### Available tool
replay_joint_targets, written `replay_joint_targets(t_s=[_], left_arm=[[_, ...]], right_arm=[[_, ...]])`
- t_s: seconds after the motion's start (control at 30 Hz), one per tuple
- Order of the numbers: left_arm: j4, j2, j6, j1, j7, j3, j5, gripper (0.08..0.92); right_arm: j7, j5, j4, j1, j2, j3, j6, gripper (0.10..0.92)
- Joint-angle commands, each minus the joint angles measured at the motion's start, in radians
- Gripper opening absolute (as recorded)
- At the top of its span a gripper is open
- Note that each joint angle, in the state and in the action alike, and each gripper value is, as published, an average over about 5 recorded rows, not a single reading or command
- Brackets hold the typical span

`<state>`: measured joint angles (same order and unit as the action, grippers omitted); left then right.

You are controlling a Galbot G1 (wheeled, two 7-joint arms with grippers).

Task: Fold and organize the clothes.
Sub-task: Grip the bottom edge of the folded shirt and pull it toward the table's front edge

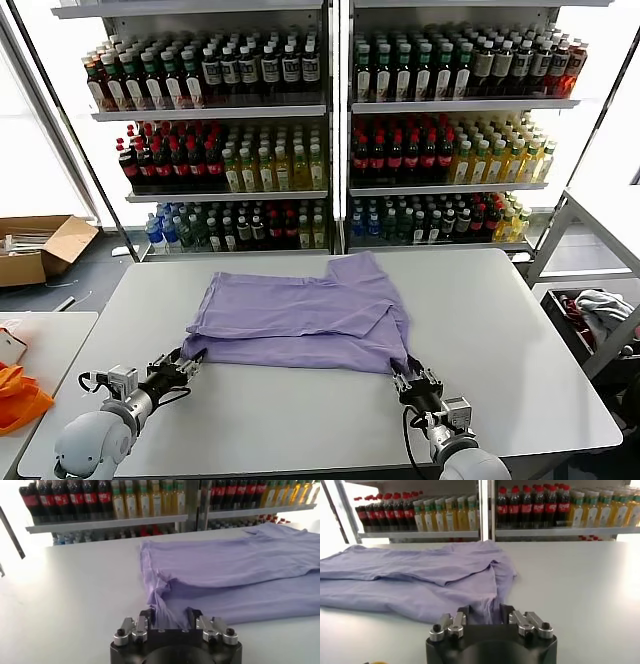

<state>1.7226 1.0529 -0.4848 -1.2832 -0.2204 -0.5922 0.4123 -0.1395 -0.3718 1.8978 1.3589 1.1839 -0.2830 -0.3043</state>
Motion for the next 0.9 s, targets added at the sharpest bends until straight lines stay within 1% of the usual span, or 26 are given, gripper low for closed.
replay_joint_targets(t_s=[0.03, 0.17, 0.27, 0.33, 0.6, 0.77, 0.9], left_arm=[[-0.012, 0.010, 0.006, -0.019, -0.008, -0.002, -0.005, 0.322], [0.032, 0.023, 0.006, -0.054, -0.007, -0.011, -0.012, 0.209], [0.088, 0.037, 0.007, -0.108, -0.008, -0.020, -0.030, 0.131], [0.123, 0.048, 0.010, -0.149, -0.010, -0.029, -0.045, 0.101], [0.224, 0.087, 0.022, -0.292, -0.006, -0.077, -0.067, 0.091], [0.339, 0.133, 0.010, -0.389, 0.002, -0.107, -0.081, 0.091], [0.396, 0.155, 0.010, -0.488, 0.003, -0.129, -0.112, 0.091]], right_arm=[[0.007, -0.001, 0.004, 0.012, 0.000, -0.002, -0.002, 0.239], [0.023, -0.002, 0.007, 0.006, -0.005, -0.003, 0.002, 0.132], [0.034, -0.011, 0.020, 0.011, -0.015, -0.004, 0.002, 0.106], [0.038, -0.021, 0.041, 0.026, -0.029, -0.004, 0.001, 0.106], [0.048, -0.036, 0.160, 0.175, -0.088, -0.027, 0.004, 0.106], [0.040, -0.020, 0.269, 0.318, -0.121, -0.063, 0.006, 0.106], [0.043, -0.005, 0.326, 0.413, -0.136, -0.090, 0.012, 0.106]])
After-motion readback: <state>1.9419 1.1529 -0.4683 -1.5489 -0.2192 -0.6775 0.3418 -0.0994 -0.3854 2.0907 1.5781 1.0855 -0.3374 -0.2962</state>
